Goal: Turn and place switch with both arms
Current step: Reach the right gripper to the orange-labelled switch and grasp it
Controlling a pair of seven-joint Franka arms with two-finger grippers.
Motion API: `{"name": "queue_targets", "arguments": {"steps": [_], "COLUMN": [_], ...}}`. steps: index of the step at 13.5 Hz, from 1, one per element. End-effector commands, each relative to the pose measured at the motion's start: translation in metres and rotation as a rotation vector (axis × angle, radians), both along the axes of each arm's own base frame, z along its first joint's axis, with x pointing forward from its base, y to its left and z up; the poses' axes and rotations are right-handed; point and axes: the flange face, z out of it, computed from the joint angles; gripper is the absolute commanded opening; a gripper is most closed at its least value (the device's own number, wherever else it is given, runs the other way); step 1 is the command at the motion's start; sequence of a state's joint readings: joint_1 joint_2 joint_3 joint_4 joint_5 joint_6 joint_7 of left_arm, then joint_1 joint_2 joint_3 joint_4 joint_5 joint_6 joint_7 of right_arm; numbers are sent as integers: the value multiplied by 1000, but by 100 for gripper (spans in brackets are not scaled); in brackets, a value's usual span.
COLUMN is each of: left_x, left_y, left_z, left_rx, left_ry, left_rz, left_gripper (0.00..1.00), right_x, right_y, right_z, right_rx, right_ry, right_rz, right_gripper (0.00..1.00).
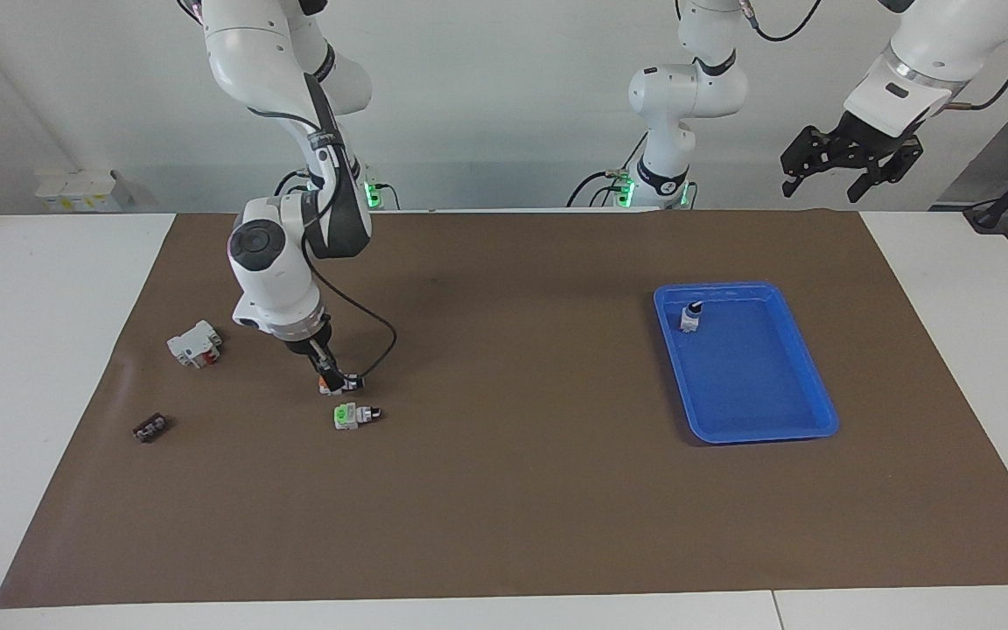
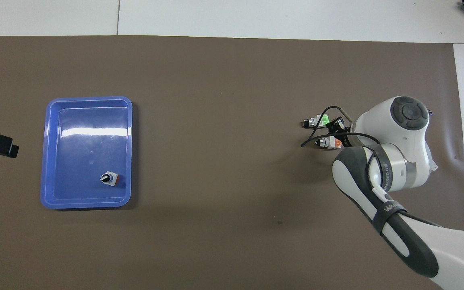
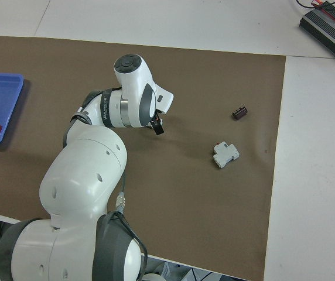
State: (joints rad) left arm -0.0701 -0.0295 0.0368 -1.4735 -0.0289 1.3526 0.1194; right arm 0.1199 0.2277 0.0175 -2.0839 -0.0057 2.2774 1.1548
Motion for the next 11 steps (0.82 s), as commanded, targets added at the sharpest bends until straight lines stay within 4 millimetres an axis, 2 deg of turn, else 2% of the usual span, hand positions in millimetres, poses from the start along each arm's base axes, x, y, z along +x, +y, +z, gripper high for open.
{"name": "queue_targets", "arguments": {"steps": [1, 5, 9, 11], "left_x": [-9, -9, -9, -9], "left_y": [4, 4, 4, 4], "left_z": [0, 0, 0, 0], "left_rx": [12, 12, 12, 12], "left_ry": [6, 6, 6, 6], "left_rz": [-7, -7, -7, -7], "left_gripper": [100, 100, 100, 100], "right_x": [-5, 2, -7, -7], "right_y": [-3, -2, -5, -4], "right_z": [3, -3, -14, -28], "right_rx": [-5, 2, -2, -4], "right_ry": [-88, -129, -97, -82], "right_rz": [-9, -8, -9, -28], "right_gripper": [100, 100, 100, 100]}}
